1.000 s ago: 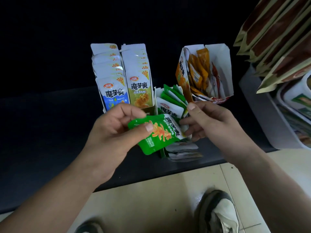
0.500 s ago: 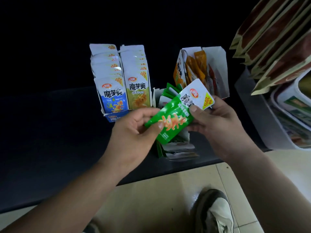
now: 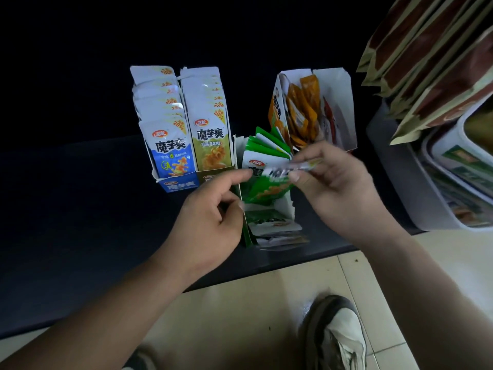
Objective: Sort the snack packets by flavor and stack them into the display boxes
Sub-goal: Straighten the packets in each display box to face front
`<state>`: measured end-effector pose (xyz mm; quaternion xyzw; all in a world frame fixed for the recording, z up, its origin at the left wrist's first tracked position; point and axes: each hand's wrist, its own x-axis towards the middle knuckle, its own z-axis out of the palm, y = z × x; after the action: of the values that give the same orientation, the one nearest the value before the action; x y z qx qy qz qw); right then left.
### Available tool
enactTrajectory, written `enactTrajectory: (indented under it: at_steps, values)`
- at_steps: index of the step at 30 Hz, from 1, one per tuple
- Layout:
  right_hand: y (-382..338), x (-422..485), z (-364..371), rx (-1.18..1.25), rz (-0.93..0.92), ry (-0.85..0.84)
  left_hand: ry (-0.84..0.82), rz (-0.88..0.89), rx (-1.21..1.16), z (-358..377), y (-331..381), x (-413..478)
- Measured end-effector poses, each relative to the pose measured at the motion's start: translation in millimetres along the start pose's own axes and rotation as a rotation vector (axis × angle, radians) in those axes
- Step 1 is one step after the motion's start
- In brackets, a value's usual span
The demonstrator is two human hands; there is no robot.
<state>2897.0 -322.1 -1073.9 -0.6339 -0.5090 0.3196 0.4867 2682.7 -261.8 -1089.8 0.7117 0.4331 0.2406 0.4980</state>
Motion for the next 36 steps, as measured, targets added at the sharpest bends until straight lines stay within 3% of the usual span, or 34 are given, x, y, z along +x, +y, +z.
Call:
enactTrajectory:
  at_steps: [4,9,21,25,29,33,36]
  values:
    - [8,-5,4,-0.073,0.020,-0.076,0.038,0.011,-0.010,-2,1,4]
    - [2,-1,2,0.034,0.184,0.025,0.027,0.043,0.013,-9,8,16]
    - [2,-3,9,0.026,0.190,0.013,0.082,0.118,0.030,-1,5,28]
    - [4,-3,7,0.043,0.194,0.008,0.119,0.265,0.206,-1,-1,16]
    - [7,-3,5,0.014,0.184,0.014,-0.021,0.319,0.235,-1,-11,6]
    - [7,-3,4,0.014,0.169,-0.004,-0.200,0.199,0.197,-5,-7,-4]
    - [6,-3,6,-0.007,0.163,-0.002,-0.311,0.268,0.318,-8,-3,-13]
